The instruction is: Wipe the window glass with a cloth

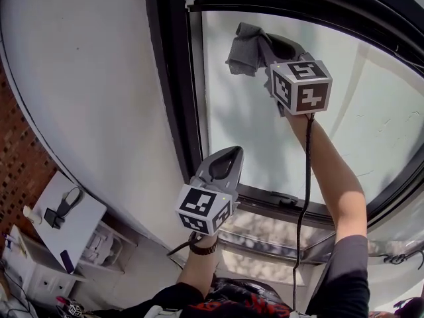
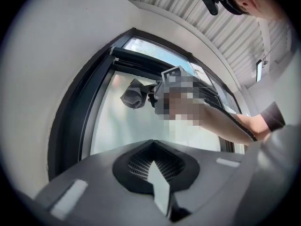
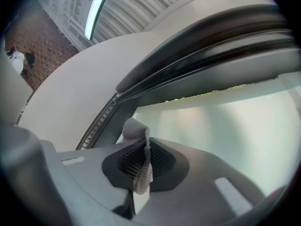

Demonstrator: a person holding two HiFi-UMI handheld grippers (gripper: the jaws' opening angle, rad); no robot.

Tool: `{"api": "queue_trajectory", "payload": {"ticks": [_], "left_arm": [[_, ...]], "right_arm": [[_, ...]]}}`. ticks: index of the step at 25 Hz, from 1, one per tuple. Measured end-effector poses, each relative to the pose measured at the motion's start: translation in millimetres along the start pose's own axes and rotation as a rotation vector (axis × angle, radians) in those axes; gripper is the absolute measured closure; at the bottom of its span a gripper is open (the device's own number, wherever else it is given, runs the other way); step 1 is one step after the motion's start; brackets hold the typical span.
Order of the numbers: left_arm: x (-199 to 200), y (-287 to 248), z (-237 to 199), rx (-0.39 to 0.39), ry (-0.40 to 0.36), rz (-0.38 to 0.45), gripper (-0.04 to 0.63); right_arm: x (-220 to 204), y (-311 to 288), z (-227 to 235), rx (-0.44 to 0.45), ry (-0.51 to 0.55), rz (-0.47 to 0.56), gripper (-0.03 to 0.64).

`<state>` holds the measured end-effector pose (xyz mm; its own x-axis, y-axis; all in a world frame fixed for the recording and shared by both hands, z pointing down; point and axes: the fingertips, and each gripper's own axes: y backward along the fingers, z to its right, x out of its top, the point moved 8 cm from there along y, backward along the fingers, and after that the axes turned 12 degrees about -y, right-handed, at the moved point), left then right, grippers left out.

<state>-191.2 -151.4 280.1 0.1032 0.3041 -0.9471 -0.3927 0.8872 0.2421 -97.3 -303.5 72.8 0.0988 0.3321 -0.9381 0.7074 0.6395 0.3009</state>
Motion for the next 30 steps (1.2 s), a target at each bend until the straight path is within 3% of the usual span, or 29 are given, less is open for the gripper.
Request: {"api": "queue_trajectory", "payload": {"ticks": [12, 30], "left_arm": [[1, -36, 36, -0.092, 0.012, -0.003, 0.595], [-1, -93, 124, -0.277, 0.049, 0.01, 0.595]], "right_arm": [[13, 76, 65, -0.123, -0.005, 0.012, 0.6], [32, 233, 187, -0.437, 0.064, -0.01, 0.6]]}}
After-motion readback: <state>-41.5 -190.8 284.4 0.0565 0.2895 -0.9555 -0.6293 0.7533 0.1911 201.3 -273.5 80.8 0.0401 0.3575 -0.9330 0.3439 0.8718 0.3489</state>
